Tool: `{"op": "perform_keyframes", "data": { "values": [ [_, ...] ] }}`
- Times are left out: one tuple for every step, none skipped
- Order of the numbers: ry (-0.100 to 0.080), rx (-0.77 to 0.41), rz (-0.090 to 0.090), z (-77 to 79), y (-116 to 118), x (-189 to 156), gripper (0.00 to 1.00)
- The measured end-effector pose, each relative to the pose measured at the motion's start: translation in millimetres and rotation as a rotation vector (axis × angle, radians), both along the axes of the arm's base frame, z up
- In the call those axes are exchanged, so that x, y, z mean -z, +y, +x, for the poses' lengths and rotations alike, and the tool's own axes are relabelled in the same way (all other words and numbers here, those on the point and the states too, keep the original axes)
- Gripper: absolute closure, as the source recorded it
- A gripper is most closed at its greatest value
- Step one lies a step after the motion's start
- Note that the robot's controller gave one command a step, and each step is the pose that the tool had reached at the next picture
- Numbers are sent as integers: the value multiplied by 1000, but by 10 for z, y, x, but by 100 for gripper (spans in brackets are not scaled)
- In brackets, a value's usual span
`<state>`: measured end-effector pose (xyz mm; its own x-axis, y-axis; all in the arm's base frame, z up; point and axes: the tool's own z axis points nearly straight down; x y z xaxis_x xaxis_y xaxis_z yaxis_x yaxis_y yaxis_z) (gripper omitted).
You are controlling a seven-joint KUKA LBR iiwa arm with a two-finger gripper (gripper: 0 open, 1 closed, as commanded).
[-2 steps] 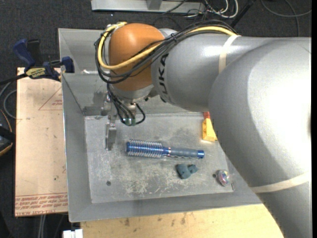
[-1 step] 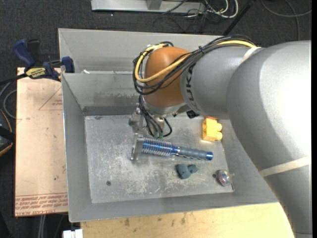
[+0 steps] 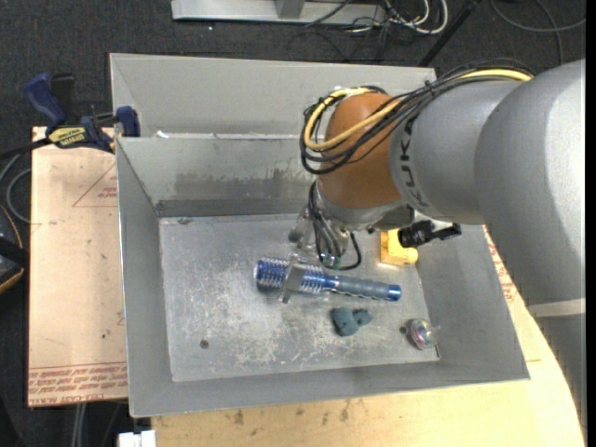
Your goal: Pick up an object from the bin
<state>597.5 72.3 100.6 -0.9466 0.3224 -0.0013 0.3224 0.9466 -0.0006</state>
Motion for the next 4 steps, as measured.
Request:
{"op": "perform_keyframes", "data": {
  "values": [
    [2,67,2,-56,-30,12,0],
    [-13,55,1,-66,43,271,0],
    [-6,56,2,-42,44,243,0],
    [-14,56,4,-24,46,231,100]
  ]
}}
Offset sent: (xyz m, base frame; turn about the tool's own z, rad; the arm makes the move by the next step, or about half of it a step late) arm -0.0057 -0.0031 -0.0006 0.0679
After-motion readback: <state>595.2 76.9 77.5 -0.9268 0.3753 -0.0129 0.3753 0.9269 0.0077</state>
